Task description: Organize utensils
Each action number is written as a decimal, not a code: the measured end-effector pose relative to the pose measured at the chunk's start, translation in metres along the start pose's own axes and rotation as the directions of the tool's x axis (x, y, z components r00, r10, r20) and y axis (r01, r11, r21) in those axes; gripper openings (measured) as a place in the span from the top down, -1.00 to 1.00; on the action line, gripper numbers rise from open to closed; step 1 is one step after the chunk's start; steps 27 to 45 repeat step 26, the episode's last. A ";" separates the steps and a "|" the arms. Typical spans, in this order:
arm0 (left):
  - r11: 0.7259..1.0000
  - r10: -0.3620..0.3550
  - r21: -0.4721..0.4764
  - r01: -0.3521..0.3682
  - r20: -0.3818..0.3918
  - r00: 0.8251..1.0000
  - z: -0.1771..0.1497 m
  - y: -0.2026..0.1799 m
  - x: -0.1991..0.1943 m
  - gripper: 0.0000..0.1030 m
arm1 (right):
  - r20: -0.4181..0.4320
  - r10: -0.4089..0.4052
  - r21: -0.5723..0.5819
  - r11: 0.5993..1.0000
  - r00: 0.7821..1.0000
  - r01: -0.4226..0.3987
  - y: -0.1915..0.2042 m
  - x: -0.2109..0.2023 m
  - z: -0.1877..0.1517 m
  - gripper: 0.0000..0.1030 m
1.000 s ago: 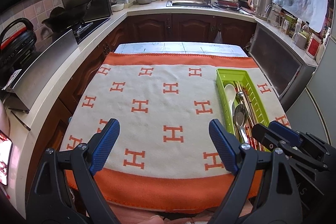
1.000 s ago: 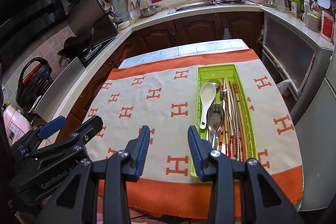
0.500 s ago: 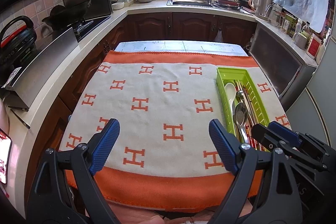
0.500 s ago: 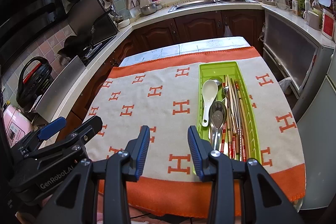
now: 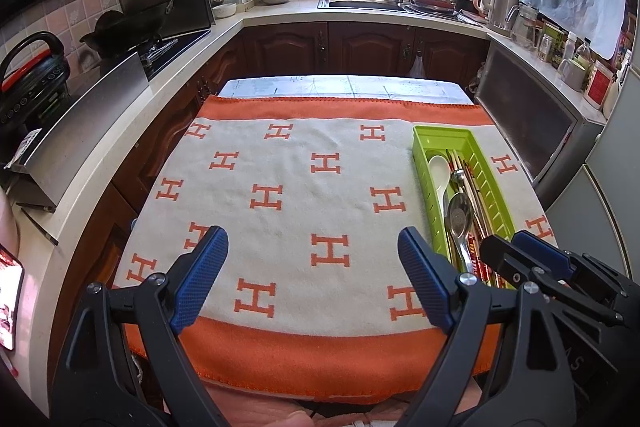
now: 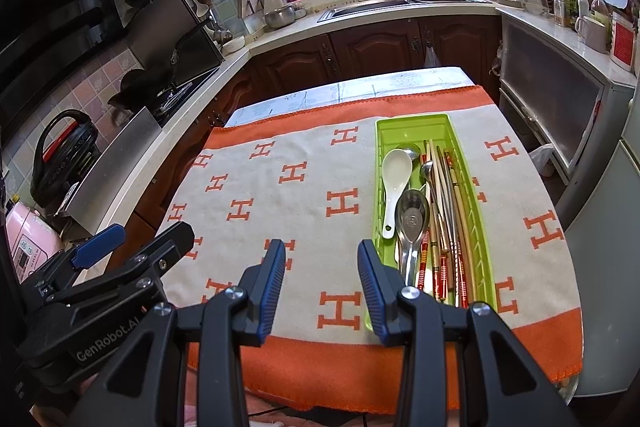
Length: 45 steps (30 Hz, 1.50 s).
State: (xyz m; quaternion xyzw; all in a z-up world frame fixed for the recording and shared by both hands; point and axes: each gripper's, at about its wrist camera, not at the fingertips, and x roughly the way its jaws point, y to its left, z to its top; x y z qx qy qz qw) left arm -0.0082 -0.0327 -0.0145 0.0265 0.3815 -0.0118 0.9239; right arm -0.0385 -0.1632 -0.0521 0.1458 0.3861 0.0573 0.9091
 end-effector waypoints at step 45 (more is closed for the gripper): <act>1.000 -0.018 -0.025 0.017 -0.019 1.000 -0.002 0.016 0.010 -0.66 | -0.008 -0.010 -0.005 1.000 1.000 0.010 0.001 0.001 -0.003 0.27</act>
